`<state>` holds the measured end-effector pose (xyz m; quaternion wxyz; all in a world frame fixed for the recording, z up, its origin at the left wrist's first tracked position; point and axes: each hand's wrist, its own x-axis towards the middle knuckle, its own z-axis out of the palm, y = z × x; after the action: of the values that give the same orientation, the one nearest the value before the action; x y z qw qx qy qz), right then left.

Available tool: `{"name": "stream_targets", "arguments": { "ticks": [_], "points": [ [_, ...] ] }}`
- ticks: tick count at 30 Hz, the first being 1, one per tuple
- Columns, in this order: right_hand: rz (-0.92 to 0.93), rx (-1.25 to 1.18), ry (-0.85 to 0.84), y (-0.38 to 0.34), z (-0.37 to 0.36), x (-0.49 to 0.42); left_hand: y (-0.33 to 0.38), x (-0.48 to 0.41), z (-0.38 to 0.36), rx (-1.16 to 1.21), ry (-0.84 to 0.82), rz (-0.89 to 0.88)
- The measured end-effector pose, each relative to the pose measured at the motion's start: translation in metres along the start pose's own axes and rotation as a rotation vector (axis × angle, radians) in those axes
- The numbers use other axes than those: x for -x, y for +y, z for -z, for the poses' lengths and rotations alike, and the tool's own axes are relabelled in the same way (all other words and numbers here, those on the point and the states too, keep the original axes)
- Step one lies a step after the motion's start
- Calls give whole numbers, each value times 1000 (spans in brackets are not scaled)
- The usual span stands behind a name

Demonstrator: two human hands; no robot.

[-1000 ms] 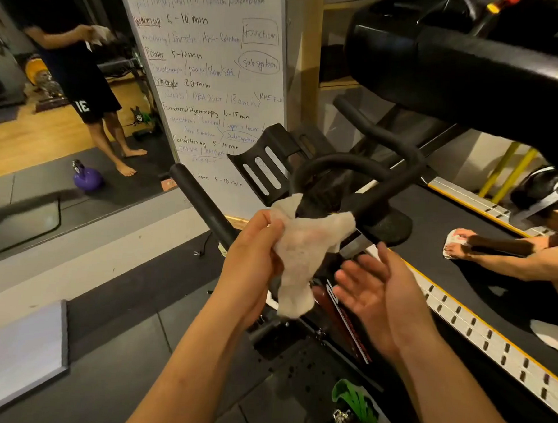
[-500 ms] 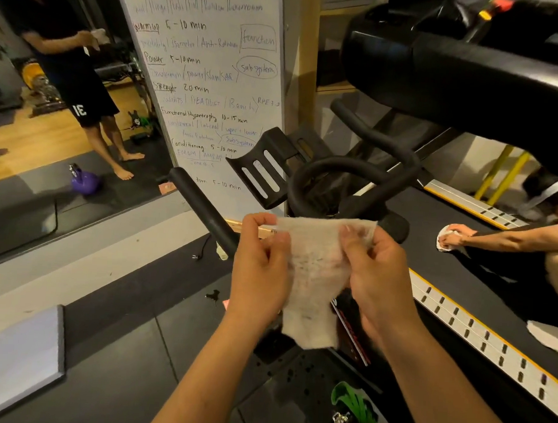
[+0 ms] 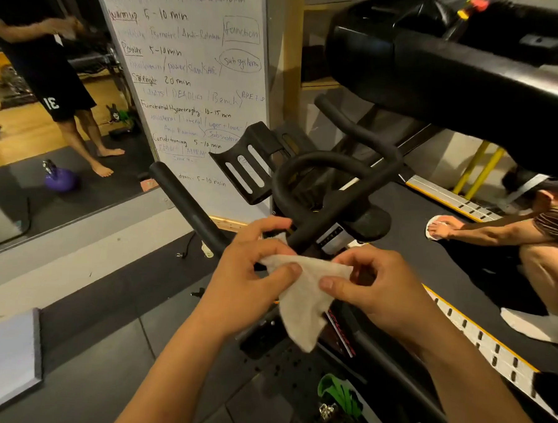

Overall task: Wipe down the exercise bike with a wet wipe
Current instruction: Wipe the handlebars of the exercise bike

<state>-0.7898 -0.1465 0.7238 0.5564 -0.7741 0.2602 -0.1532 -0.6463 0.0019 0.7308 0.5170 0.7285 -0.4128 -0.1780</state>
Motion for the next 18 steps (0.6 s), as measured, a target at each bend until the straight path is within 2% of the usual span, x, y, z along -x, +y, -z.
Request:
{"name": "stream_targets", "arguments": {
  "ticks": [4,6,9,11,12,16,18],
  "points": [
    [6,-388,126,3,-7,5,5,4,-1,178,-31,12],
    [-7,-455,235,0,-16,8,6,6,-9,183,22,29],
    [59,-254,416,-1,-28,9,9,9,-30,398,129,203],
    [129,-133,470,-3,-33,8,12,12,-45,532,162,331],
    [151,-116,463,-2,-37,8,11,14,-52,496,172,337],
    [215,17,393,6,-43,5,-1,15,-63,157,314,170],
    [275,155,464,11,-23,-16,-6,8,-57,89,318,117]
  ]
}}
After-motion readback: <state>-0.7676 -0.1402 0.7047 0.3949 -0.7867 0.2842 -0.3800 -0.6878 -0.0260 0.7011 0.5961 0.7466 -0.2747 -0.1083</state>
